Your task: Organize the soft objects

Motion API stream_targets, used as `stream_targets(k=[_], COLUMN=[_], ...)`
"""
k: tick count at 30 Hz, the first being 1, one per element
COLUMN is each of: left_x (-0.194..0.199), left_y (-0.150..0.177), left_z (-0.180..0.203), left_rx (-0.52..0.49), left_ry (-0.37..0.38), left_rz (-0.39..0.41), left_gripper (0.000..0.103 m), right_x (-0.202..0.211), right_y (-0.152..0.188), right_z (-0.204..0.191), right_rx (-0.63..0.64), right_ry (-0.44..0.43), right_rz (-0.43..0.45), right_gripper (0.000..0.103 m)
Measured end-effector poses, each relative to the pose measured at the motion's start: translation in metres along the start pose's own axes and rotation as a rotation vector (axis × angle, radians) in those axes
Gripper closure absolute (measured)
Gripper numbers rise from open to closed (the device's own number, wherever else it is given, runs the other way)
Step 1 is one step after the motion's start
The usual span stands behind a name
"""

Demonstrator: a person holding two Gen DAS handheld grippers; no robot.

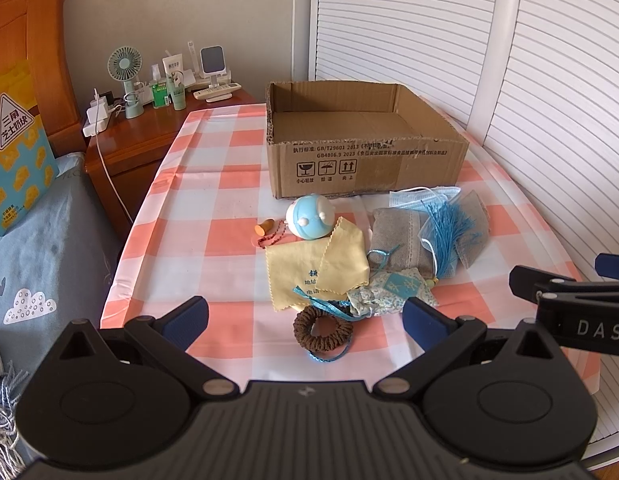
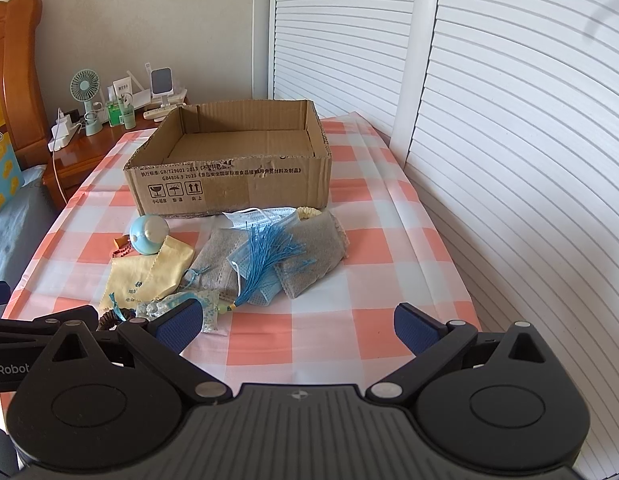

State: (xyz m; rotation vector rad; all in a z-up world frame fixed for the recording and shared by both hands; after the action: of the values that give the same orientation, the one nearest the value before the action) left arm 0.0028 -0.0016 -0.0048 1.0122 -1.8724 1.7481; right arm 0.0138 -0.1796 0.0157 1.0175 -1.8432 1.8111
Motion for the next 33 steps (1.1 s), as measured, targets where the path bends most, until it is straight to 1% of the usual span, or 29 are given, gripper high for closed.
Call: stream_targets(k=[26, 33], left_x=[-0.0021, -0.0013], left_y=[-0.0001, -0.0043], left_z=[0.001, -0.0005], left_rx=[-0.003, -0.004], left_ry=[-0.003, -0.002], left_rz=[0.003, 0.003], left_gripper=[0.001, 0.001], right_x=[0.0009, 0.0013], right_y=[-0.001, -0.0007], right_z=[0.0018, 0.0019], right_rx=[0.001, 0.002], right_ry=[0.0, 0.0], right_rz=[0.003, 0.005], right_gripper=[0.0, 0.0])
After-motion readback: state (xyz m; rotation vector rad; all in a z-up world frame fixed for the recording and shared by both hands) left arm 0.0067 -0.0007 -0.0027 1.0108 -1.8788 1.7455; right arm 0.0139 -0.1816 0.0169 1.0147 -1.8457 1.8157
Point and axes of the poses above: each gripper's, at about its wrist camera, not at the fingertips, and x roughly against the way its jaws point, z to its right, y to its underside, the point moved 1 cm from there along -x, roughly the way its jaws point, and after that the axes turned 14 degrees about -y, right-handed, at the moved point
